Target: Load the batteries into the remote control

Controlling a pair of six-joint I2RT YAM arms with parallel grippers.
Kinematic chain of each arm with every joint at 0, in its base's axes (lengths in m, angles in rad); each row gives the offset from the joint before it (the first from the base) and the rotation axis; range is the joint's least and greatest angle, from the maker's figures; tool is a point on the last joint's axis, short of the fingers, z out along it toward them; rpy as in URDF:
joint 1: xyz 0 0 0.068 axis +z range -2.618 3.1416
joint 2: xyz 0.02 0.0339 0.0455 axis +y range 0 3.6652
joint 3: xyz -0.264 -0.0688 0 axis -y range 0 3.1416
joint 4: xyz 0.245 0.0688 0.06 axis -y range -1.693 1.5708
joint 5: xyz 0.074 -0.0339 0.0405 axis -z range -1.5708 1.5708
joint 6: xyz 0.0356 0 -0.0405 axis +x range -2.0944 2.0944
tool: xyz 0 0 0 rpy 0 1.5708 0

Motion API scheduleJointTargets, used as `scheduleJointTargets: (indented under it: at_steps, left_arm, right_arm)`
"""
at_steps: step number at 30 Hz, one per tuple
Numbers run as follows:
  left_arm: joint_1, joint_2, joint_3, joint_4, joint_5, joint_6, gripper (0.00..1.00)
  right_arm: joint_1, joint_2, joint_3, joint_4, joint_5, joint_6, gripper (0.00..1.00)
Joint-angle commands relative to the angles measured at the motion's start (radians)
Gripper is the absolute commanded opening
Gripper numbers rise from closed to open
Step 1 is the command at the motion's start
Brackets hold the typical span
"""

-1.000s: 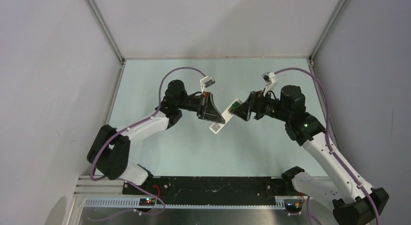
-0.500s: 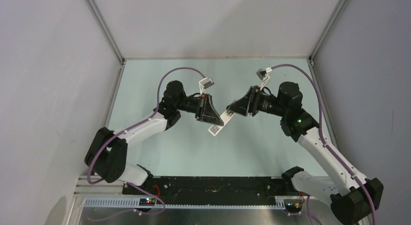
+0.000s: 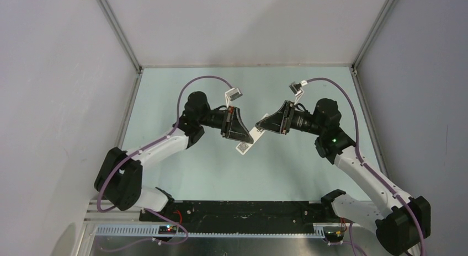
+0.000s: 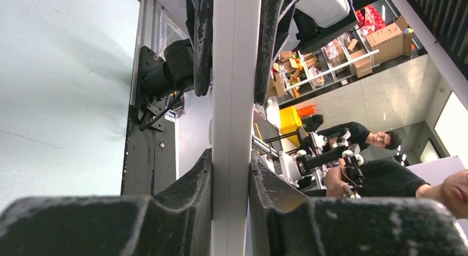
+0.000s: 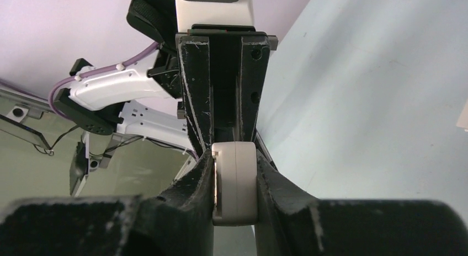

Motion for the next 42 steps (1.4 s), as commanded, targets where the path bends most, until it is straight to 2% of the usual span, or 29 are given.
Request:
scheduleJointTargets:
  at_steps: [1,3,5,6,7,9,11,13,18,24,29,33,38,42]
  left_arm:
    - [-0.007,-0.061,0.020,0.030,-0.006,0.004,0.08]
    - [-0.008,-0.064,0.021,0.030,-0.014,0.004,0.14]
    - [-0.007,-0.072,0.025,0.030,-0.030,0.004,0.26]
    - [-0.007,-0.080,0.028,0.029,-0.037,0.004,0.38]
    - [-0.008,-0.086,0.033,0.029,-0.056,0.006,0.44]
    - [-0.008,-0.107,0.038,0.023,-0.100,0.016,0.65]
    - [-0.007,-0.136,0.035,0.010,-0.171,0.030,0.75]
    - [-0.011,-0.176,0.024,-0.002,-0.267,0.036,0.80]
    - [-0.019,-0.227,-0.012,-0.010,-0.478,-0.026,0.83]
    - [-0.034,-0.280,-0.033,-0.010,-0.605,-0.098,0.81]
    - [-0.034,-0.284,-0.039,-0.009,-0.617,-0.106,0.80]
    - [-0.032,-0.277,-0.031,-0.009,-0.620,-0.115,0.73]
    - [-0.023,-0.290,-0.031,-0.010,-0.635,-0.118,0.60]
    - [-0.006,-0.296,-0.056,-0.009,-0.644,-0.119,0.59]
  right_arm:
    - [0.004,-0.016,-0.028,0.101,0.036,0.035,0.15]
    - [0.006,-0.021,-0.028,0.108,0.044,0.043,0.11]
    - [0.009,-0.031,-0.028,0.112,0.057,0.047,0.09]
    - [0.010,-0.039,-0.028,0.113,0.064,0.048,0.08]
    - [0.011,-0.043,-0.028,0.114,0.068,0.050,0.08]
    - [0.013,-0.058,-0.029,0.115,0.082,0.055,0.07]
    - [0.019,-0.074,-0.029,0.121,0.101,0.063,0.07]
    - [0.028,-0.091,-0.029,0.134,0.130,0.074,0.07]
    - [0.067,-0.107,-0.029,0.190,0.238,0.111,0.08]
    - [0.082,-0.099,-0.029,0.273,0.354,0.154,0.08]
    - [0.083,-0.089,-0.029,0.333,0.457,0.187,0.08]
    - [0.087,-0.075,-0.028,0.345,0.500,0.204,0.08]
    - [0.106,-0.075,-0.039,0.344,0.551,0.205,0.08]
    - [0.112,-0.069,-0.044,0.340,0.567,0.211,0.08]
